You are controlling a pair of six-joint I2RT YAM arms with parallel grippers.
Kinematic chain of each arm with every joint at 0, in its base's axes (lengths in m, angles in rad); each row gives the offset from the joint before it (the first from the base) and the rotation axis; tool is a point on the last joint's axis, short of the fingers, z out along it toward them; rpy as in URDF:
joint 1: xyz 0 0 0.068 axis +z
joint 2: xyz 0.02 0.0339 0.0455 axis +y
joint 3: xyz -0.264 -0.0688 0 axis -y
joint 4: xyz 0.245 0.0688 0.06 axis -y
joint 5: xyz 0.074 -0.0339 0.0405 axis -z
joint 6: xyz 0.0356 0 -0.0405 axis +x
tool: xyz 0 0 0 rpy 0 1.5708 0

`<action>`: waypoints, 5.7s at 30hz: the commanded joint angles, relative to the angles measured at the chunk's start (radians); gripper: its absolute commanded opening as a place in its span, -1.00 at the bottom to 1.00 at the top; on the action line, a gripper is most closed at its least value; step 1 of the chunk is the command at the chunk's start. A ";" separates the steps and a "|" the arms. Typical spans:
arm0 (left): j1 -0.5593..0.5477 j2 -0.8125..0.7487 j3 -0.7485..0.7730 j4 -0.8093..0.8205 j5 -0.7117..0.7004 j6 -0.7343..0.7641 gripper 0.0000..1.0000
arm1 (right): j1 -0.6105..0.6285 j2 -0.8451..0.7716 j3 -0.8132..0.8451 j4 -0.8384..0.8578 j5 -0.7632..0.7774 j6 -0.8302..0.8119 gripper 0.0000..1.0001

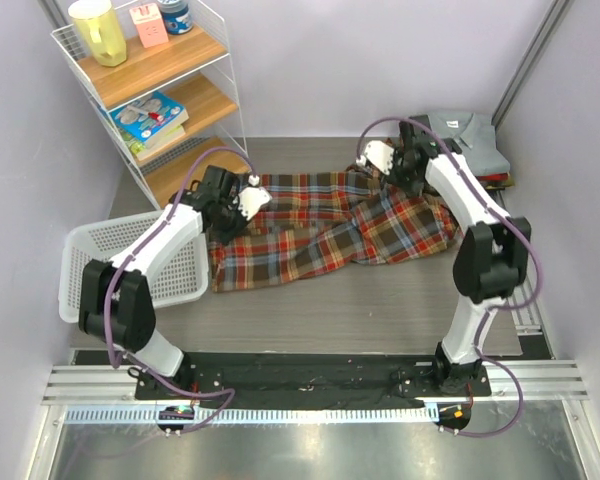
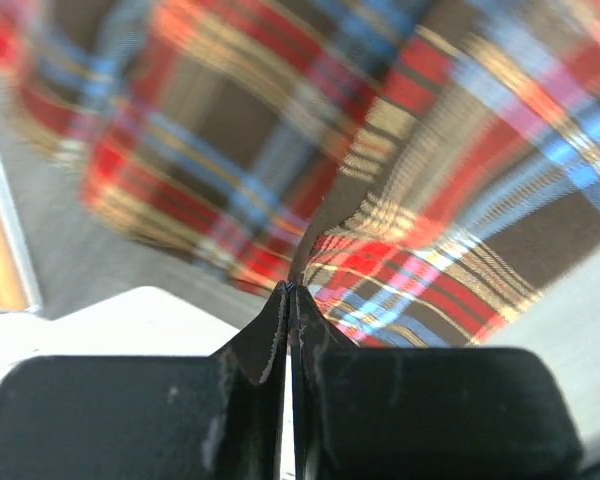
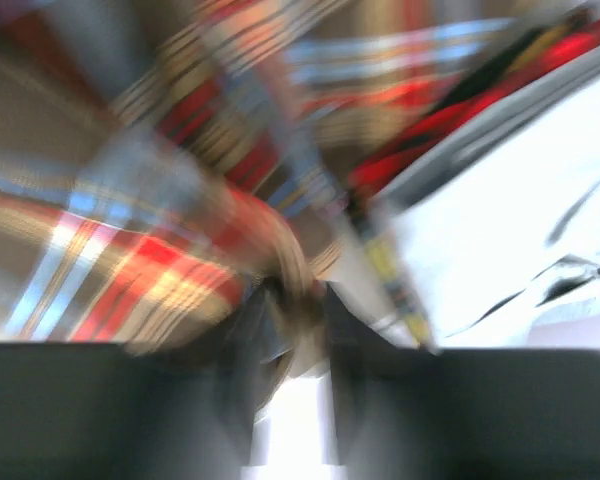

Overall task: Fold and stack the long sleeve shirts
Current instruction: Flatten the shirt out

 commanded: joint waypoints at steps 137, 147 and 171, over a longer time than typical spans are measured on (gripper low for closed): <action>-0.241 -0.184 -0.358 -0.089 0.091 0.065 -0.03 | -0.621 -0.976 -0.900 -0.631 -0.267 -0.534 -0.80; -0.246 -0.131 -0.444 -0.072 -0.040 0.152 -0.15 | -0.623 -0.701 -0.478 -0.631 -0.402 -0.359 0.99; -0.168 0.105 -0.102 -0.016 0.063 -0.022 -0.14 | -0.319 -0.102 -0.464 -0.015 -0.380 0.346 0.11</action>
